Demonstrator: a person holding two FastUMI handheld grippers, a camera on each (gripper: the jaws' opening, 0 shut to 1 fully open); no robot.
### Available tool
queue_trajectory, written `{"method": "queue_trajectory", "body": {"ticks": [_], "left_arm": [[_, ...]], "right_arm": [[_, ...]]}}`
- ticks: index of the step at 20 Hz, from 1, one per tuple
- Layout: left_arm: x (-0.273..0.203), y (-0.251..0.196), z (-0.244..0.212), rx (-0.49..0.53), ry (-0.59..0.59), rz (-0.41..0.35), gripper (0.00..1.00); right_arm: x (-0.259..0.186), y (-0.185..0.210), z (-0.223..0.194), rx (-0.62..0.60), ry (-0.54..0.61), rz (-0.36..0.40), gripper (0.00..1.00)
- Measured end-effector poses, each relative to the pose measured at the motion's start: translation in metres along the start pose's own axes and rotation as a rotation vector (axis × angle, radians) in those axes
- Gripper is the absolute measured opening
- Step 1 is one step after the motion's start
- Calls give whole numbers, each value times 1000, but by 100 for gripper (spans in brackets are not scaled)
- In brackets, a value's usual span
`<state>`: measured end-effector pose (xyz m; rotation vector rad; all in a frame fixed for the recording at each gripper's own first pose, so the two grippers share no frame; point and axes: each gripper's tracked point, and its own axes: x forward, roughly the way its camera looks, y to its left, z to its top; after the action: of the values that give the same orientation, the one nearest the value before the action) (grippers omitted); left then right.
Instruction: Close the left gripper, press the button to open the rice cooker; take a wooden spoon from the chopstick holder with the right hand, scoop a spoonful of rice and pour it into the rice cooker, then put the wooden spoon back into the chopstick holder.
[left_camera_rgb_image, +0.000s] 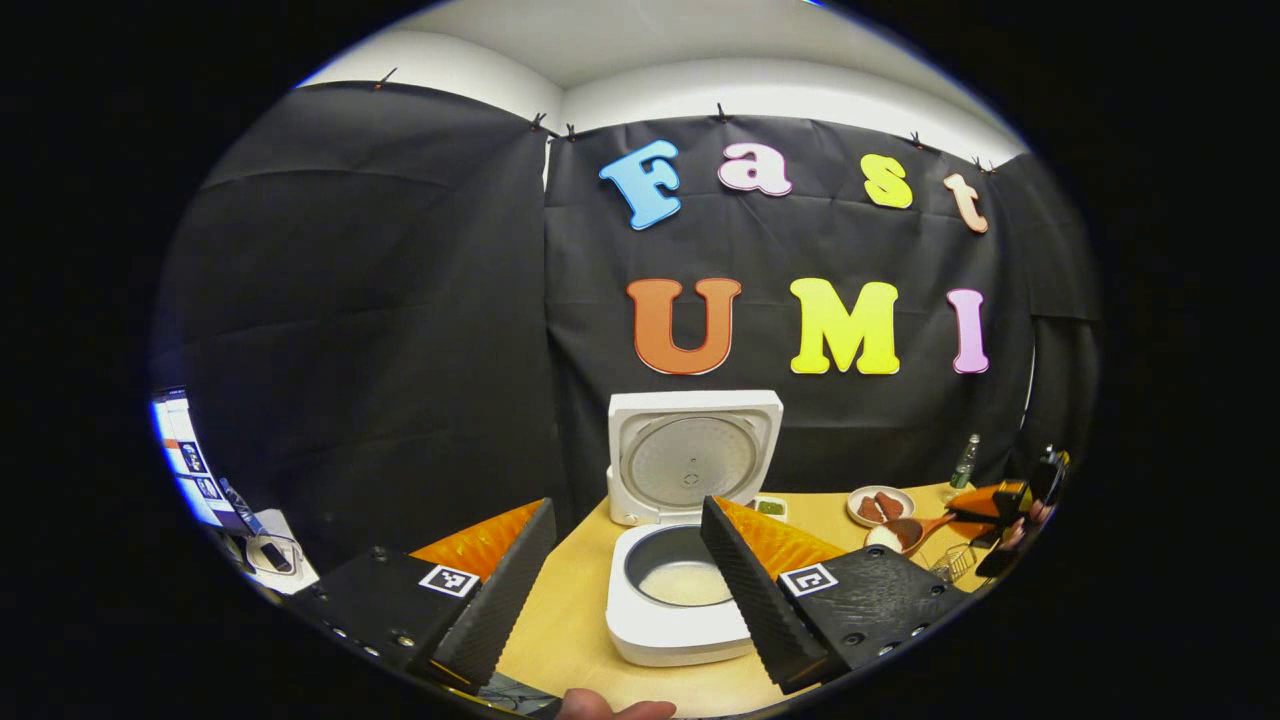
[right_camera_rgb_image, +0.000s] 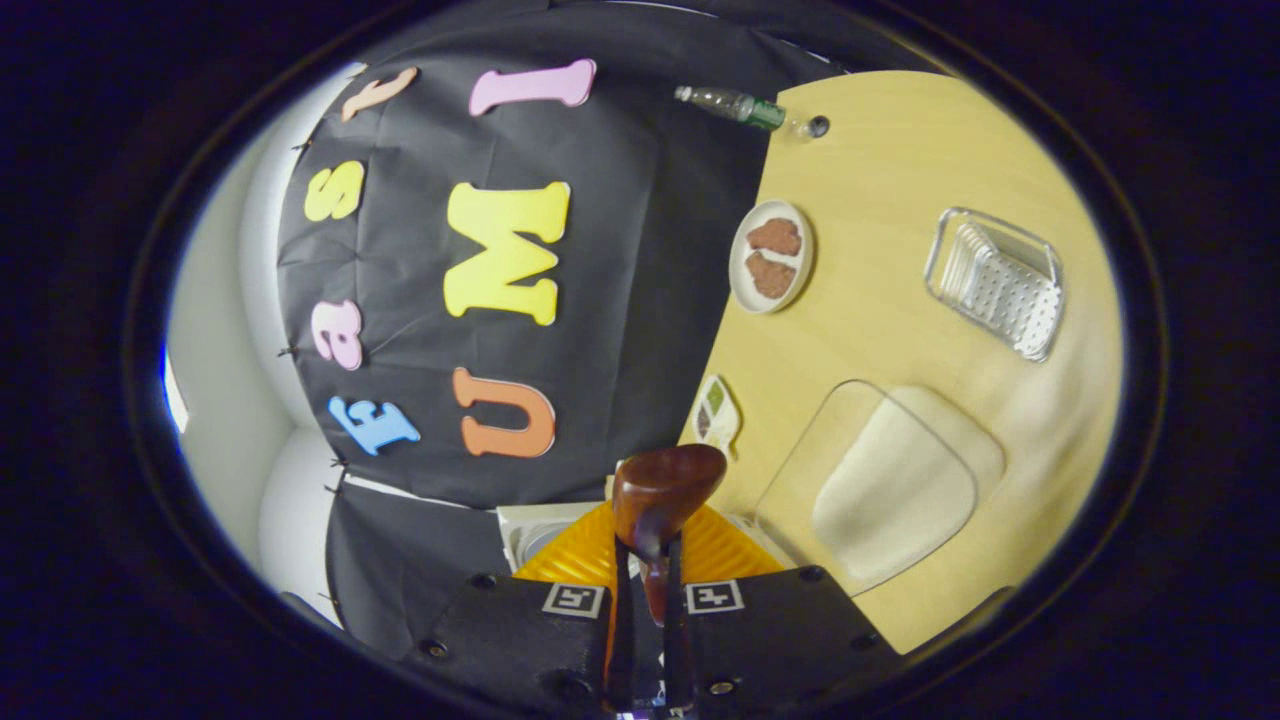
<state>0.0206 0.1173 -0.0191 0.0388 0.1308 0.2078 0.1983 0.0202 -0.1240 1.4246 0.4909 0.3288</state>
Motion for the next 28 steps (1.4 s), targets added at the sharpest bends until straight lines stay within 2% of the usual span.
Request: {"method": "queue_trajectory", "body": {"ticks": [4, 7, 12, 15, 20, 28], "left_arm": [[-9, 12, -11, 40, -12, -5, 94], [-12, 12, -20, 26, 5, -49, 94], [-15, 24, -35, -34, 39, -59, 94], [-17, 32, -39, -63, 40, -65, 94], [-14, 49, -49, -56, 52, -56, 94], [-8, 53, -53, -65, 36, -63, 94]], "right_arm": [[43, 49, -40, -5, 76, 61, 16], [77, 69, -72, -86, 124, 57, 16], [126, 71, -116, -324, 150, -14, 16], [145, 63, -129, -483, 149, -72, 17], [162, 58, -138, -807, 124, -166, 17], [164, 82, -168, -1269, 113, -151, 17]]}}
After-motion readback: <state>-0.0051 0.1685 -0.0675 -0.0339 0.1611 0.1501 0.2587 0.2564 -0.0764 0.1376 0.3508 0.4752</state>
